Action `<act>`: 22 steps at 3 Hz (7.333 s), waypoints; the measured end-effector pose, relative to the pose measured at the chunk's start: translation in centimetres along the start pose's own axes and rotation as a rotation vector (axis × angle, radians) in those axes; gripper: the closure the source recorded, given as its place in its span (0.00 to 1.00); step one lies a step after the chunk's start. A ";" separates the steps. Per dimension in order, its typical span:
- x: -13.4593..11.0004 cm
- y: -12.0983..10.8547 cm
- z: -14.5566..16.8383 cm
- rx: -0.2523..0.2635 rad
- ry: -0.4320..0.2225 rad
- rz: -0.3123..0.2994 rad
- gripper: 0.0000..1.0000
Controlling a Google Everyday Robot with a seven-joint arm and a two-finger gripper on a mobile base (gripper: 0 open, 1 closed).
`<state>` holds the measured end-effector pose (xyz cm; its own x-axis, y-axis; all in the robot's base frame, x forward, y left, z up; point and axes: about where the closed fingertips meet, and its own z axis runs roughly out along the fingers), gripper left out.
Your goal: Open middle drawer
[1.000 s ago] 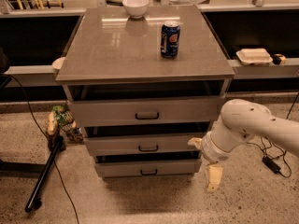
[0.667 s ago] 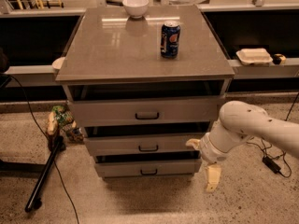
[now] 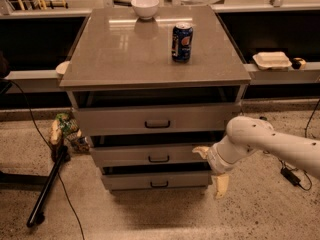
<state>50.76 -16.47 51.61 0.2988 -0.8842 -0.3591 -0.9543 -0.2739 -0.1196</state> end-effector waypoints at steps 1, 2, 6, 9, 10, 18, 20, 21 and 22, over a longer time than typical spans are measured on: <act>0.0 0.0 0.0 0.000 0.000 0.000 0.00; 1.1 -1.2 2.0 0.014 0.008 -0.026 0.00; 6.0 -9.3 9.1 0.153 -0.045 -0.024 0.00; 6.5 -11.4 12.5 0.107 -0.046 0.033 0.00; 5.9 -11.0 12.7 0.085 -0.051 0.029 0.25; 4.8 -10.1 11.6 0.060 -0.059 0.034 0.35; 4.8 -10.1 11.6 0.059 -0.059 0.034 0.00; 4.0 -8.6 11.8 -0.005 -0.042 0.049 0.00; 3.3 -6.1 11.7 -0.094 -0.013 0.113 0.00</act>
Offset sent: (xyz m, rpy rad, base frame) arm 0.0388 0.0016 -0.0485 -0.0099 -0.0682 0.0406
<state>57.60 -13.30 40.36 0.1890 -0.9064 -0.3778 -0.9781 -0.2078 0.0090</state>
